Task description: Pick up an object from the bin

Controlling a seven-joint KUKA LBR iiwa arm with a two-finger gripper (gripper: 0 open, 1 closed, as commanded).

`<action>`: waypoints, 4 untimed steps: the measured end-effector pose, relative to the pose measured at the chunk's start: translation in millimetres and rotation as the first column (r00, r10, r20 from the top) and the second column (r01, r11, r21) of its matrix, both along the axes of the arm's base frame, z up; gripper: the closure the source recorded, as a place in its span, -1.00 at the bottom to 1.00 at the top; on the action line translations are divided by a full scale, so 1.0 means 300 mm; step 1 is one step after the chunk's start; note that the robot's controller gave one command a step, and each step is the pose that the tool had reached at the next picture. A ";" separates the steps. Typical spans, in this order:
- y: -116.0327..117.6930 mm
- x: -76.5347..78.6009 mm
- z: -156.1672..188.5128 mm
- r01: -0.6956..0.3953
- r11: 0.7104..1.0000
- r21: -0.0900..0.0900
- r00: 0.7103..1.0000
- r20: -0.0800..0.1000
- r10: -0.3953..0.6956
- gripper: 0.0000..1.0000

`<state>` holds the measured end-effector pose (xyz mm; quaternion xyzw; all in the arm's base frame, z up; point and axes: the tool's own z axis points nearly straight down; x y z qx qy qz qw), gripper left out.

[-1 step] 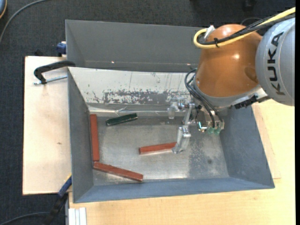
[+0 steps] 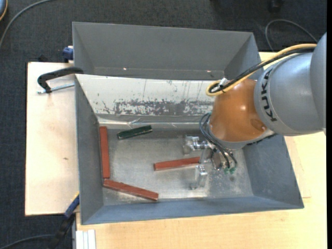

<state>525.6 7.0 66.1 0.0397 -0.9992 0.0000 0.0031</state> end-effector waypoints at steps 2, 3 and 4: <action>0.069 -0.016 0.131 -0.085 0.996 0.002 0.996 0.012 0.085 -1.00; 0.019 0.027 0.008 -0.059 0.998 0.001 0.998 0.006 0.059 -1.00; 0.023 0.030 0.011 -0.059 0.998 0.002 0.998 0.008 0.059 -1.00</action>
Offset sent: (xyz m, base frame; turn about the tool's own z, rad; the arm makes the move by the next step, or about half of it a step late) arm -0.0057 0.0242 0.0339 -0.0865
